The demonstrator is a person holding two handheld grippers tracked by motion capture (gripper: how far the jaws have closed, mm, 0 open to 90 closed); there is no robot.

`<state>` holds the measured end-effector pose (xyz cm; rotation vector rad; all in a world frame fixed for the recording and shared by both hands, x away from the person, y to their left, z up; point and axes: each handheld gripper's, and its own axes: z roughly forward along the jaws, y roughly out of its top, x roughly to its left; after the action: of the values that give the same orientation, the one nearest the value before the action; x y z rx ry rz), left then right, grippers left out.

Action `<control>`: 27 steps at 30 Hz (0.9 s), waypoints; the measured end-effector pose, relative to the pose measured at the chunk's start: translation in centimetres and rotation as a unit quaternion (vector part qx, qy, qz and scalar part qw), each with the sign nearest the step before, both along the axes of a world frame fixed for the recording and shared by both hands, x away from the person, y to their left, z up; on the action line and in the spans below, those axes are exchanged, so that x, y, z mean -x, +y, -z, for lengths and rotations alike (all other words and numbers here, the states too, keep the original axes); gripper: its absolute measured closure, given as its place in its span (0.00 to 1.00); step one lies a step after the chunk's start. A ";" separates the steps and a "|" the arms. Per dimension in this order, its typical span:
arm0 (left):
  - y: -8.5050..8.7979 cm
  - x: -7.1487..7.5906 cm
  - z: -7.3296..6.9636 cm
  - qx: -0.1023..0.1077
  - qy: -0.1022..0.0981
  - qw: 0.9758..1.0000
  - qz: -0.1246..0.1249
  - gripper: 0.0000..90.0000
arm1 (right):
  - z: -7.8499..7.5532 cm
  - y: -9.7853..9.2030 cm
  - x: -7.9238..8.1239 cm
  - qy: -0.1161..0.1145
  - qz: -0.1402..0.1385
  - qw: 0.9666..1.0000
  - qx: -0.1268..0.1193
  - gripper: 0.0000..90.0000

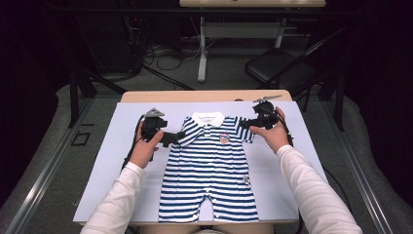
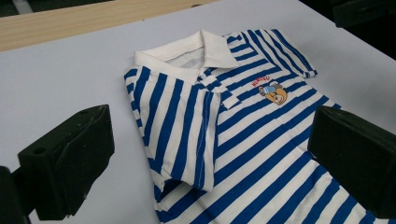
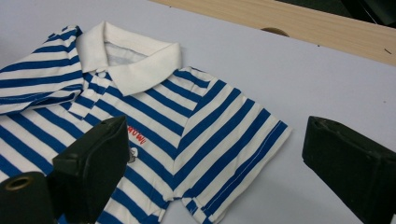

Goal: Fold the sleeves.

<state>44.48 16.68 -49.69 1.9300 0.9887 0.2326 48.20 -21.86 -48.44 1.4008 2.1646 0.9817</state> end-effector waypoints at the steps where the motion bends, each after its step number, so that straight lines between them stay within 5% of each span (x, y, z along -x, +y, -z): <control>1: 0.0 0.0 0.0 0.000 -0.001 1.000 0.000 0.01 | 0.0 0.0 -0.2 -0.001 0.001 1.000 0.003 0.12; 15: 0.0 0.0 0.0 0.002 0.001 1.000 0.000 0.01 | 0.9 0.4 -3.2 0.001 0.024 0.999 0.025 0.32; 27: 0.0 0.0 0.0 0.003 0.001 1.000 0.000 0.01 | 2.3 -0.3 -4.6 0.006 0.052 0.998 0.018 0.43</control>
<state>44.48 16.67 -49.72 1.9257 0.9899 0.2272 52.80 -22.14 -50.75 1.4890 2.0857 0.8933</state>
